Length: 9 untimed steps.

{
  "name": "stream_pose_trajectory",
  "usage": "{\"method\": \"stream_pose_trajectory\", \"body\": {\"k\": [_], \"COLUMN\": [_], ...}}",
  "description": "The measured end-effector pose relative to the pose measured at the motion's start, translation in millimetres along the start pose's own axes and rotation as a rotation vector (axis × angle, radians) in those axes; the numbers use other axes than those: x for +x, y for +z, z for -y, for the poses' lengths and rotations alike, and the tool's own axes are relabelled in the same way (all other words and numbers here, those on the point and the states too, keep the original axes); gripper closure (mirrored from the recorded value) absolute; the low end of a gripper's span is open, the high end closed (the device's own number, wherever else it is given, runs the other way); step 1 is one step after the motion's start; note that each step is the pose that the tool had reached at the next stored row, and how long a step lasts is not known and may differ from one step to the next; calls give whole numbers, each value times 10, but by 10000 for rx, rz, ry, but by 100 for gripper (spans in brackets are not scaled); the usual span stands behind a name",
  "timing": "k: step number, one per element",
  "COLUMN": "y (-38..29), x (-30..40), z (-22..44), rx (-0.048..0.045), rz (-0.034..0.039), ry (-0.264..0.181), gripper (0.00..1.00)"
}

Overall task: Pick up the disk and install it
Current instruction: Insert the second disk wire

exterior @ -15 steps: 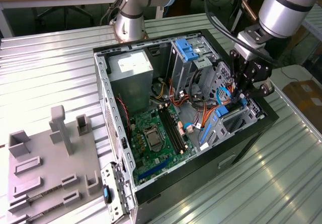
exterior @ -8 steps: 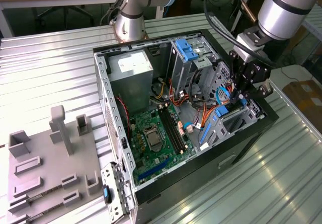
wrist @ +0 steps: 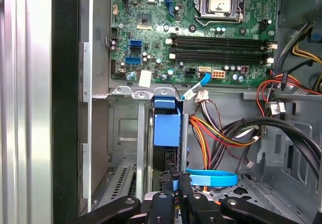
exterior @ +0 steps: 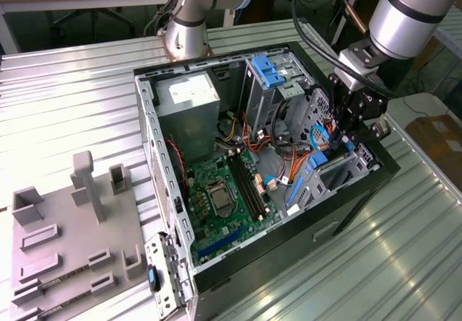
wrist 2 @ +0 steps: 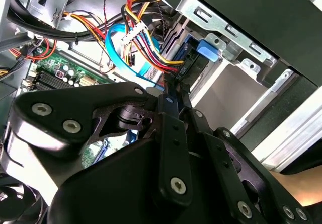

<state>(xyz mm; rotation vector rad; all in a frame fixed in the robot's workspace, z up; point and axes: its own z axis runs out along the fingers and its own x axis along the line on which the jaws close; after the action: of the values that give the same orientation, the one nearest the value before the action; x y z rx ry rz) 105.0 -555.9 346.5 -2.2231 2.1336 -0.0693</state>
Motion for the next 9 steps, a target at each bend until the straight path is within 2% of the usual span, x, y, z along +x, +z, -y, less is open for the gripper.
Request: {"method": "stream_pose_trajectory", "body": {"k": [9], "y": [2], "x": [0], "z": [3], "rx": [46], "rz": [5], "ry": [-1], "gripper": [84]}}
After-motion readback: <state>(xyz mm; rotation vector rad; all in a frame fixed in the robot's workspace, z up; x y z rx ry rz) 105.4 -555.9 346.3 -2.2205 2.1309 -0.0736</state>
